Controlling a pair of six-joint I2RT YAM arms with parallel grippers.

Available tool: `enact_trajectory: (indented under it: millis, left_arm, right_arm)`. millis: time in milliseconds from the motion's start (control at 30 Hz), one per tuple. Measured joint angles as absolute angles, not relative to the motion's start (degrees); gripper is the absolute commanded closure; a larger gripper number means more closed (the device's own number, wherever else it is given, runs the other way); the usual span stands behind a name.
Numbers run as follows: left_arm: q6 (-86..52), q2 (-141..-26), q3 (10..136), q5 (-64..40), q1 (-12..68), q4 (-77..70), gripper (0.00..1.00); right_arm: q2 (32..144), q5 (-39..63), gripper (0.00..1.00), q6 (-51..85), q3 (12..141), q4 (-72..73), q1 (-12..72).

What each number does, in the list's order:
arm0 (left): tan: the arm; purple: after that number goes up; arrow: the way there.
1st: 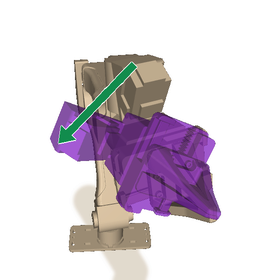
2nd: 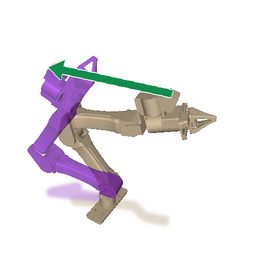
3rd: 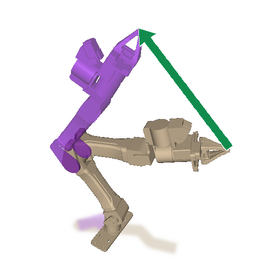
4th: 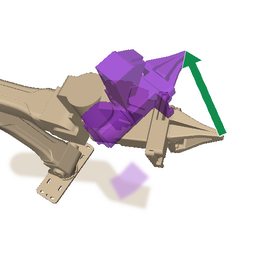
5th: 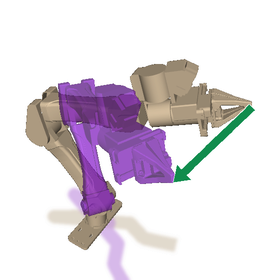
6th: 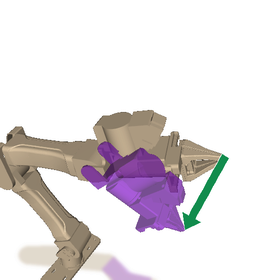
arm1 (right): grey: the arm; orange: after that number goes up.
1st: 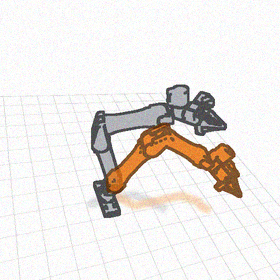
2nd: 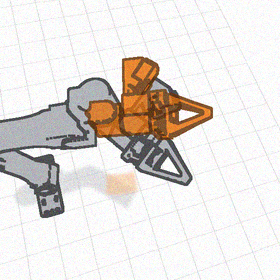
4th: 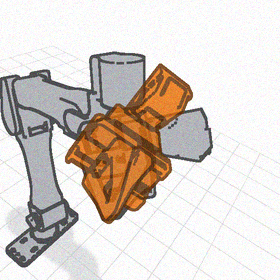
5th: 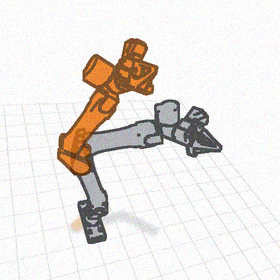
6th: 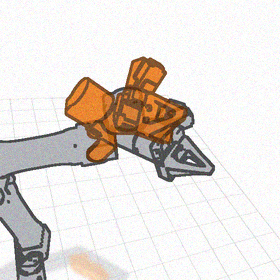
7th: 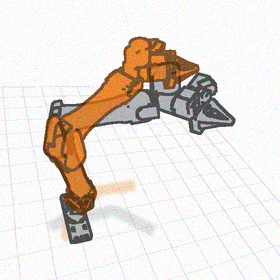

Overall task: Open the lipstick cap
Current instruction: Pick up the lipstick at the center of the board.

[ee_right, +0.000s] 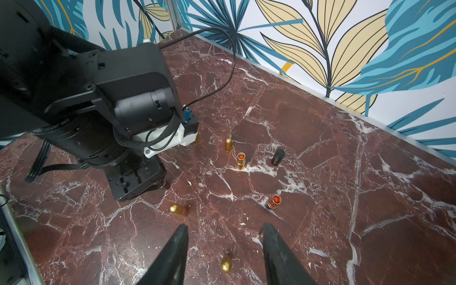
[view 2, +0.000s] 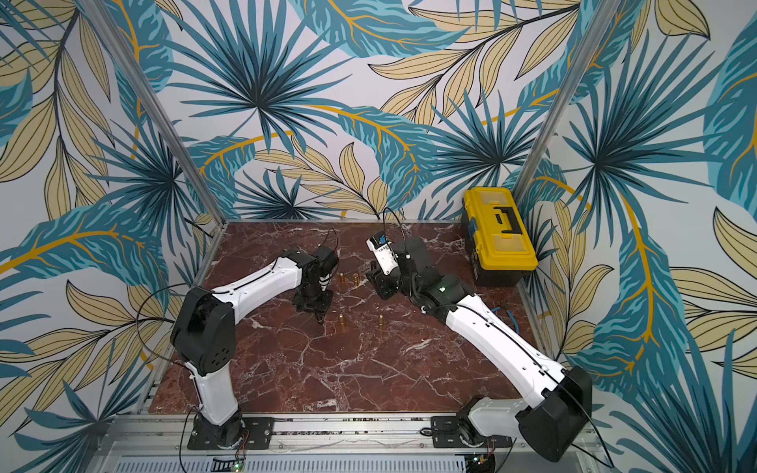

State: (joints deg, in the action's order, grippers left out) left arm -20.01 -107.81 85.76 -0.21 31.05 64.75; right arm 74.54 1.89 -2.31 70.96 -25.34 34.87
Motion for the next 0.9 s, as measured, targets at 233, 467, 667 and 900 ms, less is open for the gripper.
enact_trajectory:
  millis: [233, 467, 667, 900]
  left_arm:
    - [-19.94, -108.01, 85.76, -0.34, 31.03, 63.92, 0.65]
    - [-19.94, -108.07, 85.76, -0.38, 31.03, 63.86, 0.70]
    - [-19.92, -108.33, 85.76, -0.34, 31.03, 63.81, 0.75]
    - [-19.94, -107.87, 85.14, -0.21, 31.00, 63.48, 0.78]
  right_arm:
    - [74.52, 1.76, 0.50, -2.31, 70.87, -25.36, 34.89]
    - [74.52, 1.76, 0.50, -2.31, 70.61, -25.36, 34.89]
    - [74.48, 1.74, 0.50, -2.31, 70.13, -25.36, 34.89]
    - [73.56, 2.33, 0.50, -2.26, 69.63, -25.26, 34.89]
